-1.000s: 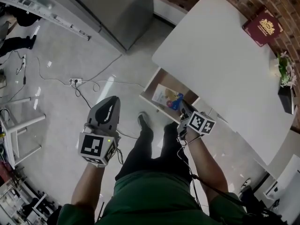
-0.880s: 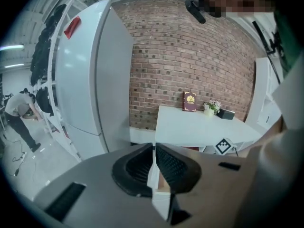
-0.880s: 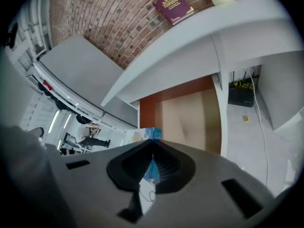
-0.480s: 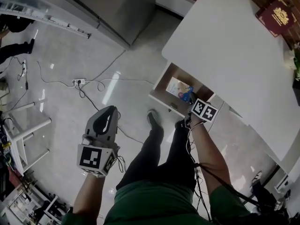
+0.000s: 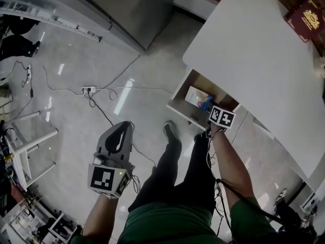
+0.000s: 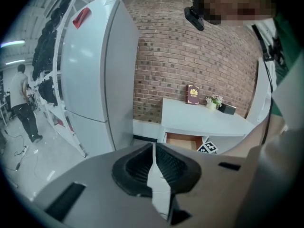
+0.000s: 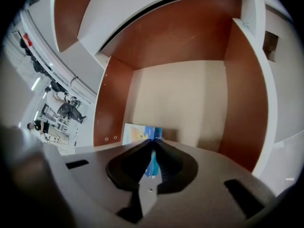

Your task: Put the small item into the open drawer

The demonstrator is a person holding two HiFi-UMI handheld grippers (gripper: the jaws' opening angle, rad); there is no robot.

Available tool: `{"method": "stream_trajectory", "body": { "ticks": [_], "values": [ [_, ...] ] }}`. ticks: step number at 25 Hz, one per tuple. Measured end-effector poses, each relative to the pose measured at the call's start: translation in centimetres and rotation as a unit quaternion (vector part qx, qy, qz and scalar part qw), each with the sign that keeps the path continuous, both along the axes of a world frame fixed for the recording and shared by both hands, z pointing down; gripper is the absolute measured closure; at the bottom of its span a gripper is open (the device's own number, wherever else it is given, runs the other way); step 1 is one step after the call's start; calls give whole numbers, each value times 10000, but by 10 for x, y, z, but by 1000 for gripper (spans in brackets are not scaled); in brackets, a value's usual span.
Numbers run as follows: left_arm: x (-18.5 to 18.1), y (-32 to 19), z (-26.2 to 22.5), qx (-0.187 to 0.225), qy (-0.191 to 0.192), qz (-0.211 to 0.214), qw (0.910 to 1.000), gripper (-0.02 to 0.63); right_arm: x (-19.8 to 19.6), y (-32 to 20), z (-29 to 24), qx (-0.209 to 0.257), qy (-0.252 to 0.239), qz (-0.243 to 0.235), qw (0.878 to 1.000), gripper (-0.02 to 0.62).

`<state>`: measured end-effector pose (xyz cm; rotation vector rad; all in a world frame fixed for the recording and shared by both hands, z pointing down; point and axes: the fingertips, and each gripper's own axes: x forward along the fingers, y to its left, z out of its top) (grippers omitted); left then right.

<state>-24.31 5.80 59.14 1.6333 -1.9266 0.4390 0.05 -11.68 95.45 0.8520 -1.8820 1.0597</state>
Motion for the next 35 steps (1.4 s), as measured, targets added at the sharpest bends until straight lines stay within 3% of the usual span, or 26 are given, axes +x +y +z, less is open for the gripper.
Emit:
{"method": "stream_trajectory", "body": {
  "ticks": [2,4,5,10,16,19,22,28,35],
  "values": [
    [1,0,-2,36,-2,-6,10000,592,-3,3,2,-39,39,-129,9999,555],
    [3,-1,-4,79,10,-13,10000,592,-3,6,-1,-66,9,-104,9999,473],
    [4,-2,-5,104,16,-16,9999,592,-3,8,-4,-65,-20,-74,9999,468],
    [10,-7,-17,276,23,-24,9996,592,-9,23,-38,150,-275,-178,9994,476],
    [19,-17,-43,695,-164,-22,9974,592,-46,44,-131,871,-969,-955,9869,517],
    [26,-25,-64,658,-179,-34,9977,592,-71,45,-201,1434,-1407,-1376,9699,532],
    [24,-31,-86,1151,-473,-31,9922,592,-91,38,-284,2098,-1844,-1618,9465,543],
    [26,-62,-148,1789,-763,-75,9809,592,-101,-4,-435,3366,-2394,-1651,8956,552],
    [37,-88,-222,2389,-908,-76,9668,592,-92,-28,-566,4386,-2594,-1676,8439,564]
  ]
}}
